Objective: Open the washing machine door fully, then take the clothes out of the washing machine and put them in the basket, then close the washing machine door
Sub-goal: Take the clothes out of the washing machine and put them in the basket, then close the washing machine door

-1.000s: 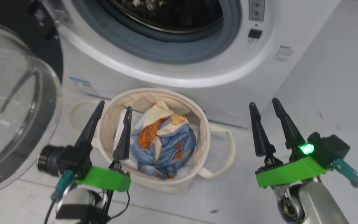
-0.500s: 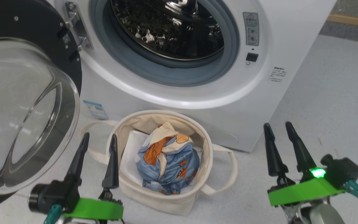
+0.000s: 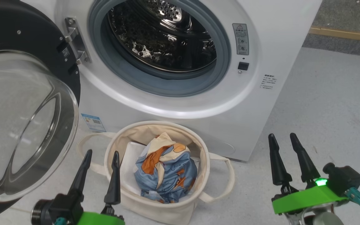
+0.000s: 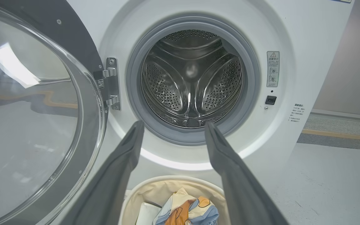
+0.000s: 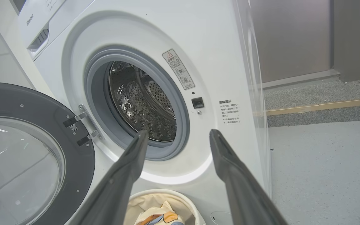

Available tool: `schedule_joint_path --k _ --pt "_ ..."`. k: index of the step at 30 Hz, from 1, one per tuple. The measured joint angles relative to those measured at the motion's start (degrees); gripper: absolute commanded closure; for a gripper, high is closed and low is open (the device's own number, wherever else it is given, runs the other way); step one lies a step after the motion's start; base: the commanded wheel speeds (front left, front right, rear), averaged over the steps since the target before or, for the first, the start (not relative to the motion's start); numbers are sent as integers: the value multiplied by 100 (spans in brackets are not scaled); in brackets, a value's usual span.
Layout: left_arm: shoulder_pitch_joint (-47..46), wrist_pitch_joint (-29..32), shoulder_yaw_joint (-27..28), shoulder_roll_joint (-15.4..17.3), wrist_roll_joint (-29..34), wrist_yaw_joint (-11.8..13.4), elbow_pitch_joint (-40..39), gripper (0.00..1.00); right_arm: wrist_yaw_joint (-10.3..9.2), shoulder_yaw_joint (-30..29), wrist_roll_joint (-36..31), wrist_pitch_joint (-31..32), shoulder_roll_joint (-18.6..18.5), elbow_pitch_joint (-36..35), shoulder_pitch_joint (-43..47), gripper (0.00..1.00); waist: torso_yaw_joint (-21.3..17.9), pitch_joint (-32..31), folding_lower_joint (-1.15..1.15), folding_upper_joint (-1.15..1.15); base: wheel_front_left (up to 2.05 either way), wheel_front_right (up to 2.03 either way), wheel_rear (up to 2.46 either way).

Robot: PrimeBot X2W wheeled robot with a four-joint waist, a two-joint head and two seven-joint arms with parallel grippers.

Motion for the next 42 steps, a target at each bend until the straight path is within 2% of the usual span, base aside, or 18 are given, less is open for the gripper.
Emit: schedule_joint_path --k 16,26,42 --pt "98 0 -111 0 -111 -12 124 0 0 -3 2 0 1 0 71 0 -21 -42 0 0 0 0 0" --pt "97 0 -254 0 -151 -252 347 0 0 -5 2 0 3 0 71 0 -46 1 0 0 0 0 0" --pt "93 0 -382 1 -151 -258 570 0 0 -4 2 0 3 19 69 0 -82 38 0 0 0 0 0"
